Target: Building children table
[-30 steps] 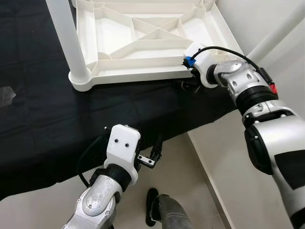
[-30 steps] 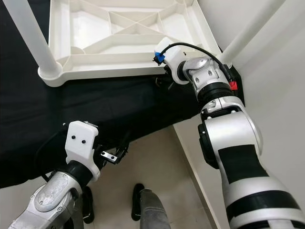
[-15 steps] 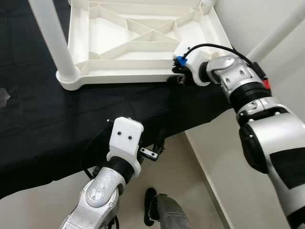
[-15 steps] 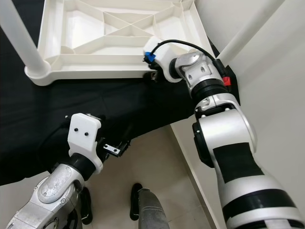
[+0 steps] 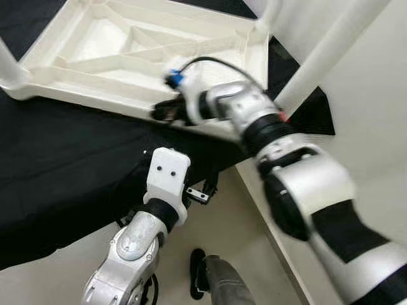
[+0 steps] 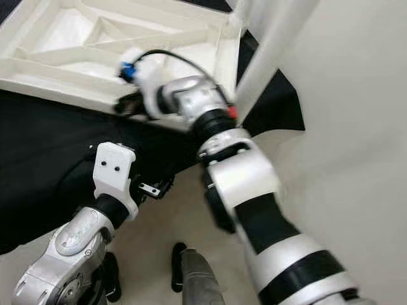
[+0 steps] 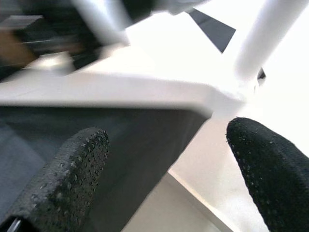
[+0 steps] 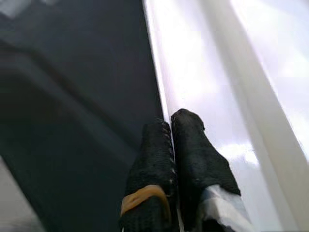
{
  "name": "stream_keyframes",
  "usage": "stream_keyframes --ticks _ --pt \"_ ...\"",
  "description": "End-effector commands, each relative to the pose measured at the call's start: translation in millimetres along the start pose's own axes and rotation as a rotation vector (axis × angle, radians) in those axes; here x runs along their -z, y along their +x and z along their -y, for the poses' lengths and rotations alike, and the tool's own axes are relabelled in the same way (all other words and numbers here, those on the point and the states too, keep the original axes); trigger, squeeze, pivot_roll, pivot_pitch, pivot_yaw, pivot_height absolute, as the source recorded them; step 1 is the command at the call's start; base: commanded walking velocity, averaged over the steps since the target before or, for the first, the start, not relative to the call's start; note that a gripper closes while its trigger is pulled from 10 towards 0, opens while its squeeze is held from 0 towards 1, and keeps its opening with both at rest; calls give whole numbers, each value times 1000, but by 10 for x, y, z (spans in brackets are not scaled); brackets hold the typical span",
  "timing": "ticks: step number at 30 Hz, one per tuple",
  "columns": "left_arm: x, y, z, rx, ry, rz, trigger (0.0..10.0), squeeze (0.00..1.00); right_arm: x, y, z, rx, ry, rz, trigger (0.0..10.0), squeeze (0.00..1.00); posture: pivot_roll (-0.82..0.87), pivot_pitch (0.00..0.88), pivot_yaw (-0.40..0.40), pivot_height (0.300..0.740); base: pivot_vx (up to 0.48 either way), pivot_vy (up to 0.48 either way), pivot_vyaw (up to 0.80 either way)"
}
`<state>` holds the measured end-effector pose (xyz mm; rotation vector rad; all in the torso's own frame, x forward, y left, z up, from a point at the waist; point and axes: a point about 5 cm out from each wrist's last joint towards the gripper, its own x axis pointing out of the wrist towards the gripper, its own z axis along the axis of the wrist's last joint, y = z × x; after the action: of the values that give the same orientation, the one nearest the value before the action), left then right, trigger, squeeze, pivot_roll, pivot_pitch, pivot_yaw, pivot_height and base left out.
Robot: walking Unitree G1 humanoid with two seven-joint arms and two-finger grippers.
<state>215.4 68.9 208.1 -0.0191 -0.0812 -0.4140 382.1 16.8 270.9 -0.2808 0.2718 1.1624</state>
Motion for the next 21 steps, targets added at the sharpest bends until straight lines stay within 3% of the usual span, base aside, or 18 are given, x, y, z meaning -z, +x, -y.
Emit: stream_keyframes --ticks 1,3,4,5,6,7,8,9,11,12,13,18,19,21 --pt "102 -22 57 31 -11 -42 10000 0 -186 111 -142 -14 93 86 0 0 -37 257 -169 740 0 0 0" --pt "102 -22 57 31 -11 -42 10000 0 -186 111 -142 -14 93 86 0 0 -37 257 -169 740 0 0 0" --pt "133 -21 67 33 -14 -50 10000 0 -289 183 -240 -27 125 125 0 0 -40 247 -167 740 0 0 0" --pt "133 -21 67 33 -14 -50 10000 0 -289 183 -240 -27 125 125 0 0 -40 247 -167 740 0 0 0" --pt "178 -21 83 37 -19 -62 10000 0 -431 259 -365 -43 176 184 0 0 -41 235 -160 740 0 0 0" --pt "217 -21 95 40 -20 -72 10000 0 -535 308 -457 -53 199 229 4471 0 -35 230 -163 740 0 0 0" --pt "217 -21 95 40 -20 -72 10000 0 -535 308 -457 -53 199 229 4471 0 -35 230 -163 740 0 0 0" --pt "246 -20 100 42 -22 -78 10000 0 -608 335 -518 -58 218 270 10000 0 -25 220 -167 740 0 0 0" --pt "287 -30 95 42 -13 -89 10000 0 -723 321 -563 -82 259 382 10000 0 -22 217 -168 740 0 0 0" --pt "287 -30 95 42 -13 -89 10000 0 -723 321 -563 -82 259 382 10000 0 -22 217 -168 740 0 0 0" --pt "300 -32 81 37 -11 -93 10000 0 -744 301 -541 -66 280 424 10000 1000 -21 204 -164 740 0 0 0" --pt "324 -16 53 27 -7 -92 10000 0 -843 159 -488 -62 326 559 10000 1000 -19 186 -158 740 0 0 0" --pt "328 -10 51 26 -5 -91 10000 0 -863 117 -479 -68 331 587 10000 0 -19 186 -158 740 0 0 0" --pt "336 0 53 29 -3 -88 10000 0 -881 60 -502 -113 347 624 10000 0 -22 178 -155 740 0 0 0"
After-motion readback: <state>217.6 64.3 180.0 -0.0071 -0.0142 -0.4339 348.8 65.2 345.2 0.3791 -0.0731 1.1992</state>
